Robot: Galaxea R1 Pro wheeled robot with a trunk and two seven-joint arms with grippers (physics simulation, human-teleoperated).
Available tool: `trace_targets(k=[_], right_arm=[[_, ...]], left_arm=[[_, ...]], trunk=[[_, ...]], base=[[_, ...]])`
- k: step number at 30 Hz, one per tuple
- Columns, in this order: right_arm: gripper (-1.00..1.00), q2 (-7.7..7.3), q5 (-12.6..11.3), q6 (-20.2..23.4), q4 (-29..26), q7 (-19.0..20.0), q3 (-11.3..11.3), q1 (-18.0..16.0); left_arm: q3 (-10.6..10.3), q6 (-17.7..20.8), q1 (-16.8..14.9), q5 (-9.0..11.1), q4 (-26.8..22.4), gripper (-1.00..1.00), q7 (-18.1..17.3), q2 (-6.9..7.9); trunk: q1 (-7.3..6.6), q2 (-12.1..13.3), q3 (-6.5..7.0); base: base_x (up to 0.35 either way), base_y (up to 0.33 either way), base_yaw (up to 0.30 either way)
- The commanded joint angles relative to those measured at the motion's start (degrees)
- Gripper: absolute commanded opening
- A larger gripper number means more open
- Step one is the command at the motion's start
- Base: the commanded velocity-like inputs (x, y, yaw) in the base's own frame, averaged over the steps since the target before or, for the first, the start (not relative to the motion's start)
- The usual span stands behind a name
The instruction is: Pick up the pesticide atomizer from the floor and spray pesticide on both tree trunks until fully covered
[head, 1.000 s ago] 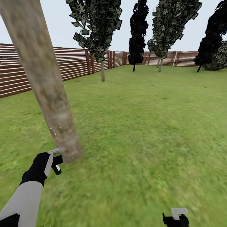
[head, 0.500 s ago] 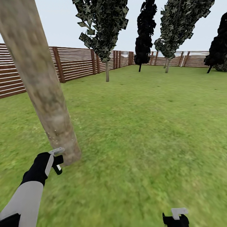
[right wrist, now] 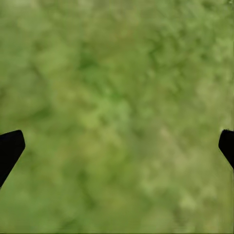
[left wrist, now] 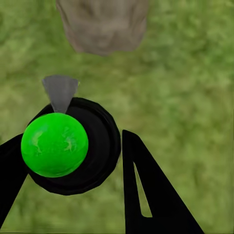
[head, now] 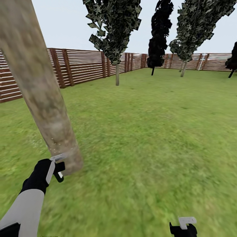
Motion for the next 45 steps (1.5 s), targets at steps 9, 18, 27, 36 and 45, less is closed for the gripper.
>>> trace_targets(k=[9, 18, 27, 36, 45], right_arm=[[1.00, -0.02, 0.61, -0.20, 0.12, -0.29, -0.36, -0.04], [1.00, -0.02, 0.61, -0.20, 0.12, -0.29, -0.36, -0.04], [1.00, -0.02, 0.61, -0.20, 0.12, -0.29, -0.36, -0.04], [1.00, -0.02, 0.61, -0.20, 0.12, -0.29, -0.35, -0.04], [1.00, -0.02, 0.61, -0.20, 0.12, -0.29, -0.32, -0.04]], left_arm=[[0.13, 0.27, -0.04, -0.24, 0.06, -1.00, -0.02, 0.04], [0.07, 0.19, -0.02, -0.24, 0.21, -1.00, -0.07, -0.05], [0.04, 0.18, -0.03, -0.16, 0.21, -1.00, -0.02, -0.12], [0.08, 0.18, -0.04, -0.15, 0.12, -1.00, -0.03, -0.14], [0.11, 0.18, -0.01, -0.01, 0.21, -1.00, -0.02, -0.72]], trunk=[[0.00, -0.02, -0.05], [0.00, -0.02, -0.05], [0.00, -0.02, -0.05], [0.00, -0.02, -0.05], [0.00, -0.02, -0.05]], base=[[0.058, -0.265, 0.276], [0.137, -0.249, 0.160], [0.161, -0.239, 0.069], [0.015, -0.271, 0.274], [0.092, -0.246, 0.276]])
